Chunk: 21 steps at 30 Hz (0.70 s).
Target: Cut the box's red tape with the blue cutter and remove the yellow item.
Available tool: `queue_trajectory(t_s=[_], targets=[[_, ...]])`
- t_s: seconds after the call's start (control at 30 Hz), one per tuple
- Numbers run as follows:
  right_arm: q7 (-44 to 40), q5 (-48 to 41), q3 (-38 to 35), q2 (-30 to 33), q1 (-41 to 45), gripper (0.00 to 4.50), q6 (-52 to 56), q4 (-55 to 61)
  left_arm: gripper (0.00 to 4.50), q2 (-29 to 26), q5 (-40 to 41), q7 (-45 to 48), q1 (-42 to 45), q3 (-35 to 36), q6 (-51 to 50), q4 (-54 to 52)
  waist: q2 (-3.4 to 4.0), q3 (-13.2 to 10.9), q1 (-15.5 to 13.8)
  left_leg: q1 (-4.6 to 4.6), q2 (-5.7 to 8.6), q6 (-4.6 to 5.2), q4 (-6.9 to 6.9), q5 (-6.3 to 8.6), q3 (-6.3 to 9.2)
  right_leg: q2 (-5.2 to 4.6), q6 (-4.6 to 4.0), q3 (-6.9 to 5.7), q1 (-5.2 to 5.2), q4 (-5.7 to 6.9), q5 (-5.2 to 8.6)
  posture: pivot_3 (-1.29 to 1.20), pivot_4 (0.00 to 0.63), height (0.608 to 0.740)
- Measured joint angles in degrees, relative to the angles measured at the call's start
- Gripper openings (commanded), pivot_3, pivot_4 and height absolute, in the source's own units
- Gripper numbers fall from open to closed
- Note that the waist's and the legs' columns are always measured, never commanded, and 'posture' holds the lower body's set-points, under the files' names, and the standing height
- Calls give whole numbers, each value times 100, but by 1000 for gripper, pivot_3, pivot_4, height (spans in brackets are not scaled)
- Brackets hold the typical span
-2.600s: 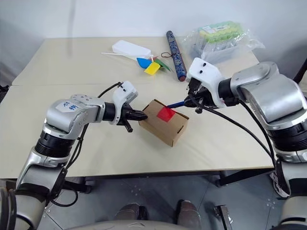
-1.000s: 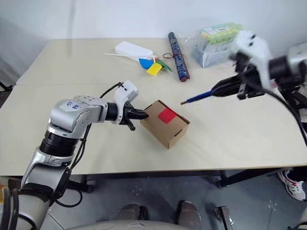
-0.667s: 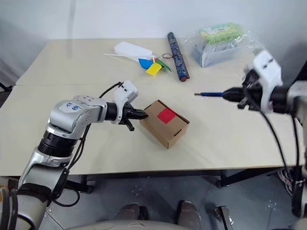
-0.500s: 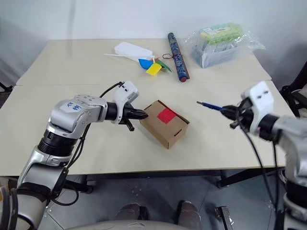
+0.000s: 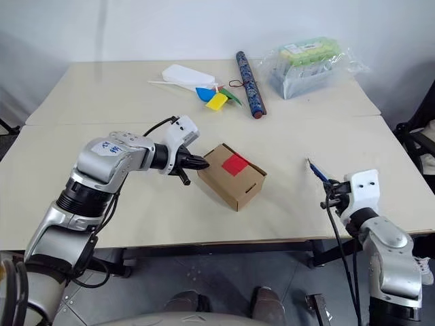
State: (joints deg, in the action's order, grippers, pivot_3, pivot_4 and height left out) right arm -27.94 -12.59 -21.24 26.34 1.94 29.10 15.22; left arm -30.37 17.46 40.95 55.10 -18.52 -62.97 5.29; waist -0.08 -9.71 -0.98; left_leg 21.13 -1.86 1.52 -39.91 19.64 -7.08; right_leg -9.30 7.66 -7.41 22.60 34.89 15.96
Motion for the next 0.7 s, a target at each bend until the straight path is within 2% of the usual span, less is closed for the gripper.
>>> queue_trajectory(t_s=[0.03,0.07,0.1,0.17,0.3,0.33,0.57,0.7], targets=[[-3,0,67,0,-54,1422,3,-8,0,0,0,6,1,0,1,-1,0,0,-2,1,0,0,0,0,1,0,0,0,0,6,0,0,150,740],[-7,-14,143,-2,-137,1883,16,-17,0,0,0,10,5,-2,1,-4,3,-1,-3,3,1,1,0,0,0,-4,0,1,2,7,0,0,150,740],[-7,-24,153,-2,-171,2086,22,-11,0,0,0,10,5,-2,1,-6,4,-2,-3,4,2,2,0,0,-1,-5,0,2,2,7,0,0,150,740],[-7,-56,149,18,-266,2802,23,69,0,-3,0,11,4,-1,0,-6,4,-2,-1,4,2,3,0,0,0,-5,0,1,2,7,0,0,150,740],[-58,-245,-4,344,-326,4278,127,557,0,-5,0,14,2,4,0,-9,9,-5,-2,4,1,5,0,1,0,-7,0,2,3,0,0,0,150,740],[-95,-316,-88,470,-321,4473,158,707,0,-5,0,19,2,4,0,-10,9,-5,-4,4,0,6,0,2,1,-8,0,2,3,-5,0,0,150,740],[-433,-980,-423,1353,111,4473,753,1291,0,-16,0,130,1,46,170,113,8,-6,-21,6,-2,10,0,4,2,-11,0,-1,5,-19,0,0,150,740],[-567,-1082,194,1870,1395,4473,1225,952,0,-136,1,419,21,99,502,414,13,-11,31,10,3,16,-2,3,-6,-21,-1,8,20,-13,-1,0,150,740]])
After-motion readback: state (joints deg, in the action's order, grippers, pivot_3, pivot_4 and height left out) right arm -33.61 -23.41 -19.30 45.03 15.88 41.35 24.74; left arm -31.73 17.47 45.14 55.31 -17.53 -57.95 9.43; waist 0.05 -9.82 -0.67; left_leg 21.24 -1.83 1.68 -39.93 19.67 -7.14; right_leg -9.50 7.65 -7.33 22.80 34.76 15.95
